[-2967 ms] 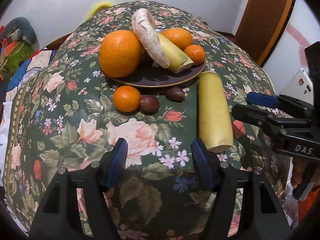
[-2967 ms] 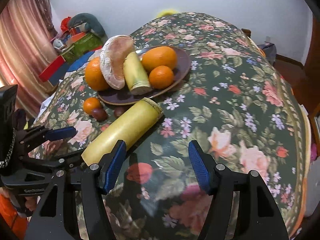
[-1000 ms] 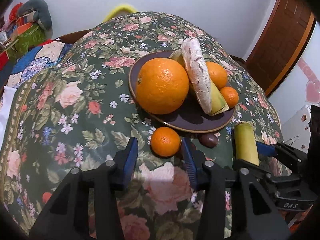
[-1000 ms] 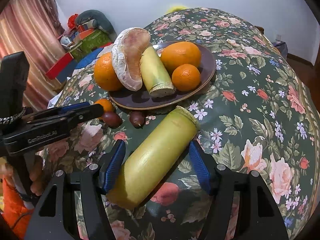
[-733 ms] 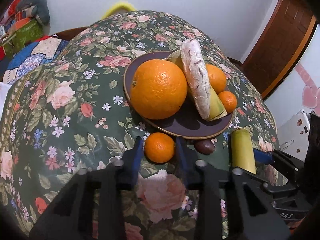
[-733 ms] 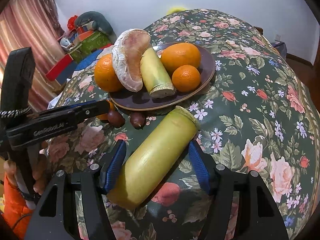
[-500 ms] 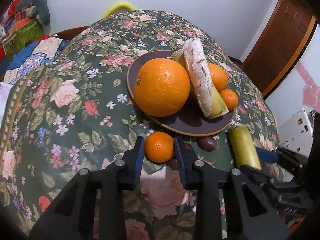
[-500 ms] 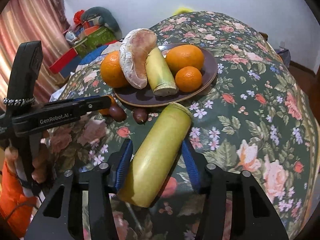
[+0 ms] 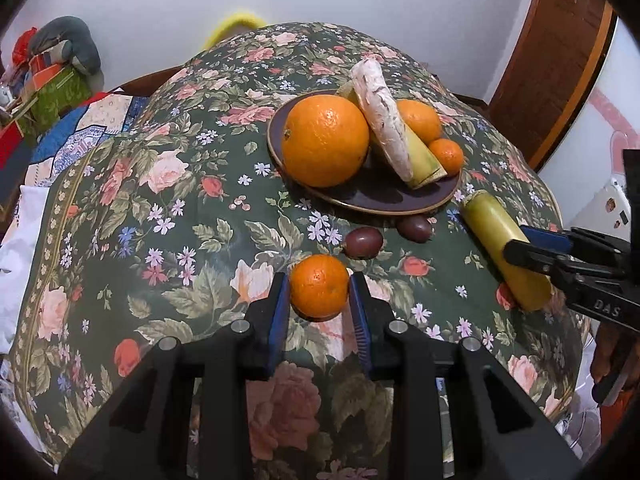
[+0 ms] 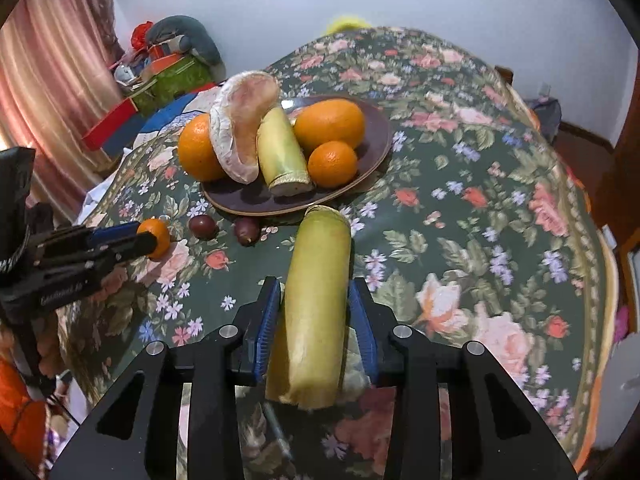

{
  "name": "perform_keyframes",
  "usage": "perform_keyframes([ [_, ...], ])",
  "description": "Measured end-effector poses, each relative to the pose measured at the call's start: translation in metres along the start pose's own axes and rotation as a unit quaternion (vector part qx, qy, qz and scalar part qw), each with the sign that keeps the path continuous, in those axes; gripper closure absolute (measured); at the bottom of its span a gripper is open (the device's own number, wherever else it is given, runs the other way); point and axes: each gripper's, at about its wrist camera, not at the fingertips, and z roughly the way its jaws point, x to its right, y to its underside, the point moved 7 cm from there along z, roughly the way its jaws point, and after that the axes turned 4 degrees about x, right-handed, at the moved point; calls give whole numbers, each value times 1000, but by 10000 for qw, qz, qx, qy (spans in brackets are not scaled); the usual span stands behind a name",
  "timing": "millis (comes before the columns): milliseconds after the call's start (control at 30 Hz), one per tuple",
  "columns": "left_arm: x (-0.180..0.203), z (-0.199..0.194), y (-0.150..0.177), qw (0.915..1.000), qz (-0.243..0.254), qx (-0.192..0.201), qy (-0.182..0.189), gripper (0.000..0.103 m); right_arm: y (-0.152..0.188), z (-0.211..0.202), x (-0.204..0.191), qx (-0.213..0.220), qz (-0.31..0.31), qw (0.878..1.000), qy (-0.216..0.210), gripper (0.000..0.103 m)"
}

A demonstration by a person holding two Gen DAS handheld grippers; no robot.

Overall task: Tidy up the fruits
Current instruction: 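Carry the yellow cylinder toward the plate with the right gripper while the left grasps the tangerine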

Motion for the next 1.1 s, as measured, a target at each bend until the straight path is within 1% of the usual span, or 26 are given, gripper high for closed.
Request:
perform_keyframes([
  [67,0,2,0,10000,-45,-18,51,73,0,10,-2,-59,76,9999,-55,67],
  [133,1,5,0,10000,-18,-45,38,68,2,17,-4,-129,162,9997,-128,64],
  [233,4,11,1,9999,71,-77,-38,61,-1,21,-5,-19,185,9998,-46,65],
  [333,6,18,2,9999,76,-118,7,58,-2,21,-6,12,132,9999,-8,65],
  [433,7,20,0,9999,93,-82,-34,57,-1,17,-6,72,76,9999,-11,67],
  [600,5,24,-4,10000,-11,-58,-62,57,0,13,-4,132,29,9999,70,68],
  [733,3,26,-6,9999,-115,-26,14,58,0,7,-2,193,-2,9998,111,69],
  [767,2,27,-7,9999,-148,-24,13,59,0,5,-1,211,7,9997,113,69],
  [800,1,27,-7,9999,-149,-18,6,67,-1,3,0,238,6,9996,128,69],
  [833,1,27,-7,9999,-158,-19,-6,71,-2,2,1,257,0,9996,146,69],
  [900,-1,26,-8,9998,-204,-15,30,71,-4,-2,2,310,-18,9993,188,69],
  [1000,-4,23,-9,9998,-215,39,-25,71,-8,-7,4,375,-4,9991,195,70],
  [1100,-6,14,-12,9996,-238,165,-32,71,-12,-11,7,457,31,9988,198,70],
])
